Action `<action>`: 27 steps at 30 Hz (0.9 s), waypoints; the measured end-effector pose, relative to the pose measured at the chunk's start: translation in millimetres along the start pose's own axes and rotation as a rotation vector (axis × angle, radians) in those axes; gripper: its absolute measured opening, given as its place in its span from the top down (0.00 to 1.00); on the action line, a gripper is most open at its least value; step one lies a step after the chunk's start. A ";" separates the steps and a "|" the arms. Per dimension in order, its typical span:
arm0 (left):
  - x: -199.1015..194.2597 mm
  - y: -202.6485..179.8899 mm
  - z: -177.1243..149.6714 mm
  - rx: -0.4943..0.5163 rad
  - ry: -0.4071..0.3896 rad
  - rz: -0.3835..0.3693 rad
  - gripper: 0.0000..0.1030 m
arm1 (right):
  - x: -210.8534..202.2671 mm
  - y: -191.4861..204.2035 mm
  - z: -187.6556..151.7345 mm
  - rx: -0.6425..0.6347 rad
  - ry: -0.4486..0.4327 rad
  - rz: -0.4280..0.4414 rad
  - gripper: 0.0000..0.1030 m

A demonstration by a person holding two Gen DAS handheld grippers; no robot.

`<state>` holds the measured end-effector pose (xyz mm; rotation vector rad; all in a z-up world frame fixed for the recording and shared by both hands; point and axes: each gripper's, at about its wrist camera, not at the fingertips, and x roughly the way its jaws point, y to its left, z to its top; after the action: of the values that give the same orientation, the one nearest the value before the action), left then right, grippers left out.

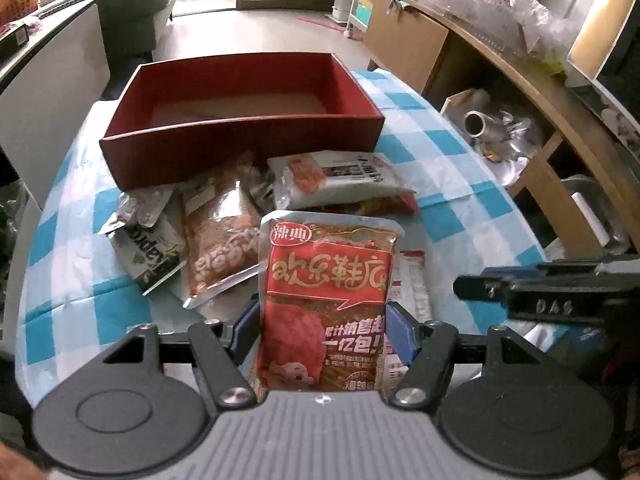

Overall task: Organize snacks
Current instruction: 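Lift both held packets and carry them over the red box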

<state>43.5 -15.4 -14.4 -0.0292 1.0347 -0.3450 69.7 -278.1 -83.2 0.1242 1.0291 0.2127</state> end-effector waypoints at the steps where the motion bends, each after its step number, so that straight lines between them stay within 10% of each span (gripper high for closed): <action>1: 3.8 2.9 -1.7 -0.014 0.014 0.003 0.41 | 5.0 2.3 -2.0 -0.005 0.013 -0.011 0.55; 10: -1.6 23.0 -11.9 -0.059 -0.001 -0.009 0.41 | 68.5 46.9 -10.8 -0.073 0.080 -0.119 0.22; 19: -6.8 28.5 -10.5 -0.081 -0.001 -0.083 0.41 | 59.9 49.0 -14.6 -0.229 0.170 -0.190 0.43; 27: -15.6 21.6 -7.5 -0.052 -0.046 -0.111 0.41 | 17.5 42.4 -4.4 -0.121 0.085 -0.075 0.44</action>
<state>35.8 10.6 -9.2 -0.1412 0.9981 -0.4160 69.6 -232.8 -91.6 -0.0332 1.1007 0.2135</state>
